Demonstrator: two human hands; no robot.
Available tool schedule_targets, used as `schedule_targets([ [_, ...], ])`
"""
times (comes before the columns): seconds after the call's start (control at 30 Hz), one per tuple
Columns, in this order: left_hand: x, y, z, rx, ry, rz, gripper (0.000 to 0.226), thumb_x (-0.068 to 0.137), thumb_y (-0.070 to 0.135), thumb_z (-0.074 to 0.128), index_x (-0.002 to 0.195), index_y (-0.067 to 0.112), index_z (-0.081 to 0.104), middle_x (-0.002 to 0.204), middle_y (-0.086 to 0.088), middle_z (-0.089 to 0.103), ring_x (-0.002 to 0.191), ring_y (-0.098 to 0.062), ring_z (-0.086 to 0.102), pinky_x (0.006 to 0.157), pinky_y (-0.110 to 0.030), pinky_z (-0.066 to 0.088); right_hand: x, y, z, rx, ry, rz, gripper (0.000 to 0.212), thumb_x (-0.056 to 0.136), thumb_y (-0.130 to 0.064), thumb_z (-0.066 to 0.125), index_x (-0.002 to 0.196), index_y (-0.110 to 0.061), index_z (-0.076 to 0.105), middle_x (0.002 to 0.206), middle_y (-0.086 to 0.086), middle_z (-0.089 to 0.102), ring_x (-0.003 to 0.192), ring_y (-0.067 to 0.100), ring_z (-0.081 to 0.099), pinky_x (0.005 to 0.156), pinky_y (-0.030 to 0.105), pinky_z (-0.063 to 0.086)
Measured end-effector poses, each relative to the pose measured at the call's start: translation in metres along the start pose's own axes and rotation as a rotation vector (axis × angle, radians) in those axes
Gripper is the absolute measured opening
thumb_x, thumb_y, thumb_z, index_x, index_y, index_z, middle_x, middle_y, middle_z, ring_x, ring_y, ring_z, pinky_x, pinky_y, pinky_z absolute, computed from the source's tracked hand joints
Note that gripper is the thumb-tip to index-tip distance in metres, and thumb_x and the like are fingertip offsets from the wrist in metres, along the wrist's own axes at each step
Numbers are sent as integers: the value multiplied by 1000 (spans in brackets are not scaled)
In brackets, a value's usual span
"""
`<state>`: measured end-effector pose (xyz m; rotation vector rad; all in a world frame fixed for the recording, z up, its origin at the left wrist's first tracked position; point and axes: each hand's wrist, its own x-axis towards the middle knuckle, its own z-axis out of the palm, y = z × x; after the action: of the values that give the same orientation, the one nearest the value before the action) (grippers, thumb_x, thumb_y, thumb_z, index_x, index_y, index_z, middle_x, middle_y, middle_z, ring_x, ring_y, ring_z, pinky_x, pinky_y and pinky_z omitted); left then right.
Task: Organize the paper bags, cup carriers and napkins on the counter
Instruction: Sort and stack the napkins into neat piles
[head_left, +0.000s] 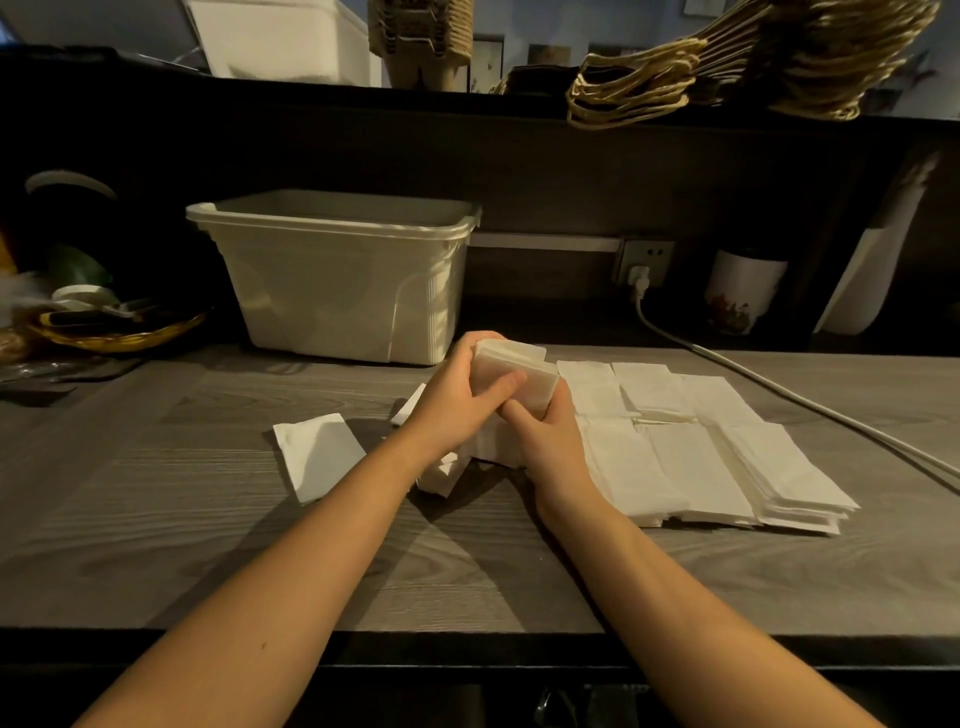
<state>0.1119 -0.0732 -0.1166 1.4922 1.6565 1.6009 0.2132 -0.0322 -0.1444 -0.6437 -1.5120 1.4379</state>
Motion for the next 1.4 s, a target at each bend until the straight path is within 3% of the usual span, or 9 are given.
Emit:
schedule_targets([
  [0.13,-2,2,5,-50,8,-40,31,91,25,56,116,29,40,104,12,50,92,-1,52,70,-15,51,1,0,0,64,29,107,36,88,-12,56,121,-21,44,112,4,56,99,17,59,79,40,57],
  [0.3,-5,2,15,-82,-21,-61,25,91,23,57,113,28,45,98,11,54,89,-2,54,73,-18,49,1,-2,1,56,72,93,29,93,-6,41,118,-19,47,106,5,58,93,12,59,74,28,53],
  [0.47,-4,2,11,-88,-8,-62,23,92,18,56,110,28,47,99,10,56,95,-6,54,83,-24,48,2,-5,2,52,75,92,32,91,-5,42,118,-22,46,112,6,57,99,14,57,84,32,52],
  [0.57,-4,6,11,-137,25,-42,23,93,14,53,106,31,47,98,11,55,94,-2,52,81,-22,48,2,-7,1,96,54,103,29,91,-9,46,116,-25,47,110,5,57,101,16,57,84,35,53],
  [0.77,-1,11,4,-447,131,-108,24,93,12,51,105,33,49,105,4,58,98,-9,55,74,-20,48,-1,-8,1,-19,-30,0,22,94,-21,51,116,-24,48,101,-4,58,91,7,58,67,18,50],
  [0.9,0,13,0,-519,109,-92,26,93,6,50,105,29,51,105,1,59,100,-10,56,76,-20,50,-3,-8,0,-70,-50,-40,6,95,-27,51,100,-30,53,94,-7,61,86,6,61,68,19,51],
  [1.13,-1,15,-3,-542,16,-80,31,92,2,49,106,30,51,111,-1,56,108,-16,55,86,-29,52,1,-10,-2,-86,-39,-70,10,91,-24,58,96,-33,56,96,-2,64,89,10,61,76,25,53],
  [1.27,3,11,-10,-421,89,-119,18,96,15,46,108,29,51,106,5,56,102,-12,55,83,-27,51,2,-9,-4,-20,2,-27,10,90,-22,60,98,-29,57,101,5,64,95,21,62,83,40,53],
  [1.4,12,-9,-29,425,224,-177,18,96,35,47,111,26,52,104,11,55,94,-11,53,73,-26,43,4,-12,-5,180,72,49,10,91,-18,57,96,-26,56,99,5,63,102,29,61,91,50,51],
])
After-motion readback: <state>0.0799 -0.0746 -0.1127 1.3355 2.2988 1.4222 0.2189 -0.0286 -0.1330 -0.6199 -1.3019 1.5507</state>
